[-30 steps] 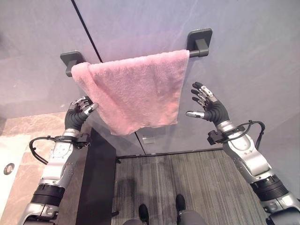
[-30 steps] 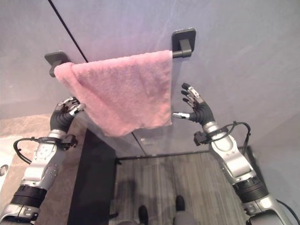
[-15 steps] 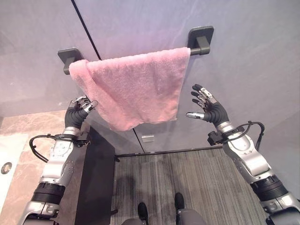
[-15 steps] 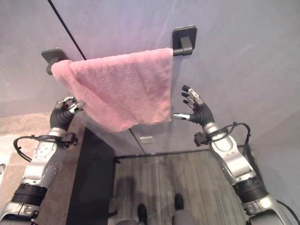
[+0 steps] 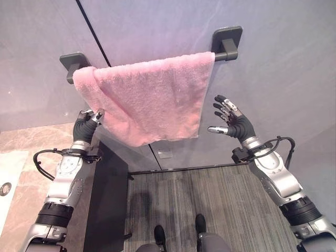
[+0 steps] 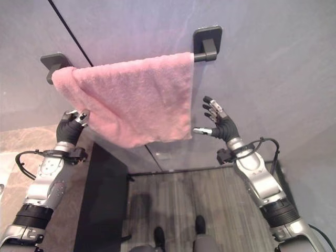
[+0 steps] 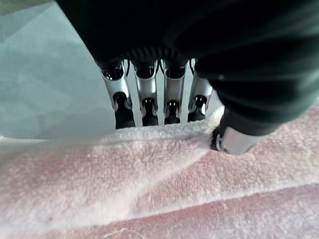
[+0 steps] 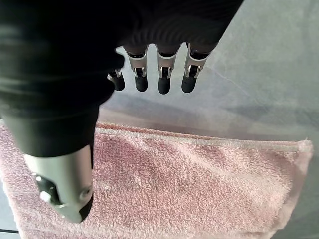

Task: Put brush and paste in cup on sink, flatten towel.

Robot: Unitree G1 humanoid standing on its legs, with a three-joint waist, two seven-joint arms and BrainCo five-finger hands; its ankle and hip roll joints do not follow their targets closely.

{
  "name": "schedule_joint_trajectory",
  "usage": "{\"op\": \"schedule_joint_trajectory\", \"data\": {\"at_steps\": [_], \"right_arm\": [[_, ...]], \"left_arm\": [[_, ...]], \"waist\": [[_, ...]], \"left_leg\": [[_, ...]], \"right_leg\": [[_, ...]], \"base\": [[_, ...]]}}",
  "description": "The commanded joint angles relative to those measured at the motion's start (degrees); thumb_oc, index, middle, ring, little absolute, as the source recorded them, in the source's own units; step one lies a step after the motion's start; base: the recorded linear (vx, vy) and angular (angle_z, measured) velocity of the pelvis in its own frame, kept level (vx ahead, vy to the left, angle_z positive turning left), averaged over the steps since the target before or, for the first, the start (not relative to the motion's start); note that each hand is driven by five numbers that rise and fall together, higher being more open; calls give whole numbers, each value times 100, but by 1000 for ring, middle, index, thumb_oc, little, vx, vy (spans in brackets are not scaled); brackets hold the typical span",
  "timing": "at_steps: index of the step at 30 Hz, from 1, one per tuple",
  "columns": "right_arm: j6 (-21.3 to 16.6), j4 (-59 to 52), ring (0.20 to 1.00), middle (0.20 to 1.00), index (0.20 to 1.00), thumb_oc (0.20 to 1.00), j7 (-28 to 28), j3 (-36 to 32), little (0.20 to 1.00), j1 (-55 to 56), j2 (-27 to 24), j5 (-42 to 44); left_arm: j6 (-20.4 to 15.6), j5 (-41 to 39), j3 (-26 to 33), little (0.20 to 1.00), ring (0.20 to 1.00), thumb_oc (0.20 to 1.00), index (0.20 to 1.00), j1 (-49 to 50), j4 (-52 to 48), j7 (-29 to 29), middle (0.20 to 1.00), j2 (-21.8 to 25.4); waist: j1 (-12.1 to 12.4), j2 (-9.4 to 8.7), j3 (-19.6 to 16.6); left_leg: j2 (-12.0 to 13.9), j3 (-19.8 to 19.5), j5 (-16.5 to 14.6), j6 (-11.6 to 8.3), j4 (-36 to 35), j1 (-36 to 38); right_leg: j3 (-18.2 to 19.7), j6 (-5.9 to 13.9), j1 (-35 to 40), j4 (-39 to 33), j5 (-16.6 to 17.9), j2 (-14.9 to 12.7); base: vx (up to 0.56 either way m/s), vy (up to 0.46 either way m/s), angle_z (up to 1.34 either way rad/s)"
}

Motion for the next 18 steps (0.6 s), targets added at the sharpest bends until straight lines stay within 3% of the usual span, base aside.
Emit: {"op": "schedule_joint_trajectory", "data": {"at_steps": [1,8,10,11,18], "right_arm": [[-258,-222,1000,1000,1000,1000,36,46,1000,-106,226,-94],[-269,-156,1000,1000,1000,1000,88,21,1000,-26,259,-164],[-276,-128,1000,1000,1000,1000,95,18,1000,12,295,-180],[-290,-111,1000,1000,1000,1000,92,31,1000,15,322,-167],[-289,-76,1000,1000,1000,1000,58,69,1000,96,420,-143]], "left_arm": [[-382,-128,59,319,319,319,319,-223,-166,-69,319,240],[-510,-175,200,319,319,319,319,-227,-543,-109,319,309],[-617,-202,320,269,269,269,269,-264,-696,-12,269,227],[-674,-190,360,200,200,200,200,-311,-731,63,200,175],[-904,-155,509,200,200,200,200,-466,-994,402,200,-128]], "waist": [[-45,-451,-174],[-12,-444,-214],[4,-456,-225],[1,-457,-225],[-10,-465,-194]], "left_leg": [[-379,141,-434,-4,421,372],[-386,80,-483,-7,445,459],[-386,55,-496,-7,451,487],[-389,46,-499,-6,450,493],[-392,21,-505,-7,439,500]], "right_leg": [[403,535,370,-959,620,-432],[350,518,505,-959,558,-447],[321,514,549,-961,536,-449],[318,512,556,-959,529,-447],[279,506,577,-951,504,-456]], "base": [[0,0,0],[14,-5,3],[0,0,0],[0,0,0],[1,-2,2]]}}
